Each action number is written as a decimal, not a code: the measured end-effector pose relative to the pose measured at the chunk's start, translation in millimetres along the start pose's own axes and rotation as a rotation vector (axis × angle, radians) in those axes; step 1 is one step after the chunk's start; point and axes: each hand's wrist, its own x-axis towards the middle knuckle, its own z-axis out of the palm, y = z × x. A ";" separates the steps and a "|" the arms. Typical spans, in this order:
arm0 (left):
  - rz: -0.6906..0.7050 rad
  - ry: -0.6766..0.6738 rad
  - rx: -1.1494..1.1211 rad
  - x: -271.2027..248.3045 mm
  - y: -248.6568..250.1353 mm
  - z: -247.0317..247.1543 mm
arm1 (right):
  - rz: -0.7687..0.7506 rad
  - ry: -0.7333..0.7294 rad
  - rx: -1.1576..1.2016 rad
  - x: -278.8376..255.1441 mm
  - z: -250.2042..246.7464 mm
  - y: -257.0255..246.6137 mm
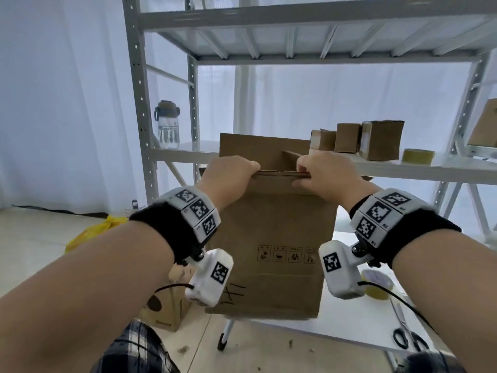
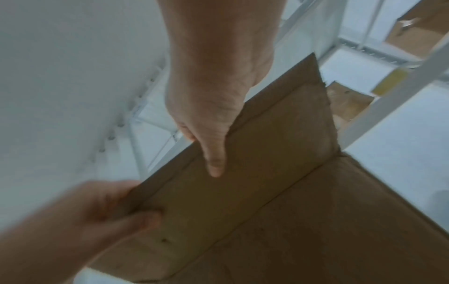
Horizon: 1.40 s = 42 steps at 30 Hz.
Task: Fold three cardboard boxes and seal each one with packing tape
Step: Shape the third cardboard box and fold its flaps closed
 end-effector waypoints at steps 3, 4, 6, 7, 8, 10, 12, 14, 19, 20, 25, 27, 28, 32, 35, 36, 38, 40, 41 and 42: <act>0.002 0.062 -0.041 -5.2 -11.1 13.7 | 0.180 -0.074 -0.021 -23.9 8.5 44.2; 0.006 0.075 -0.053 -5.0 -13.7 17.5 | 0.226 -0.067 -0.005 -31.9 9.5 54.6; -0.001 0.099 -0.081 -2.5 -15.1 23.5 | 0.258 -0.007 0.024 -42.0 9.5 64.9; -0.015 0.112 -0.101 -0.2 -15.6 25.8 | 0.251 0.026 0.039 -44.4 8.2 64.0; -0.035 0.131 -0.119 2.4 -17.5 28.3 | 0.231 0.047 0.056 -45.1 6.8 60.4; -0.082 0.171 -0.133 7.6 -23.7 33.4 | 0.177 0.038 0.079 -44.6 3.7 47.9; -0.065 0.192 -0.137 10.8 -25.8 37.5 | 0.099 0.017 0.089 -42.2 3.4 31.2; 0.047 0.194 -0.186 10.8 -16.0 40.9 | 0.006 0.012 0.088 -37.6 7.5 11.2; -0.054 0.268 -0.338 0.8 -13.7 58.7 | -0.059 0.125 0.226 -24.3 24.8 -24.2; -0.075 0.300 -0.301 -1.6 -18.8 61.2 | -0.072 0.142 0.269 -23.0 28.8 -25.7; -0.013 0.341 -0.073 -11.8 -40.0 67.9 | -0.116 0.126 0.432 -16.7 55.2 -14.2; -0.028 0.347 -0.111 -15.4 -50.4 71.8 | -0.082 0.072 0.440 -17.0 68.6 -3.8; -0.059 0.350 -0.139 -16.7 -55.8 73.7 | -0.067 0.049 0.421 -17.3 76.7 -0.2; -0.224 0.378 -0.360 -19.7 -57.9 62.0 | -0.023 0.070 0.451 -14.5 98.1 -2.7; -0.341 0.343 -0.610 -19.8 -43.3 50.9 | -0.089 0.180 0.363 -8.7 102.7 -21.3; -0.434 0.285 -0.727 -18.7 -39.0 48.4 | -0.143 0.211 0.290 -7.5 104.4 -29.0; -0.644 0.235 -1.016 -14.3 -35.5 45.5 | -0.213 0.249 0.207 -6.9 105.6 -42.6; -0.769 0.353 -1.305 -11.7 -33.5 40.9 | -0.271 0.265 0.182 -6.8 100.7 -50.4; -0.797 0.424 -1.399 -11.5 -33.5 37.8 | -0.305 0.255 0.171 -7.0 97.5 -52.3; -0.809 0.465 -1.463 -12.3 -35.6 36.3 | -0.329 0.240 0.166 -6.8 93.0 -53.8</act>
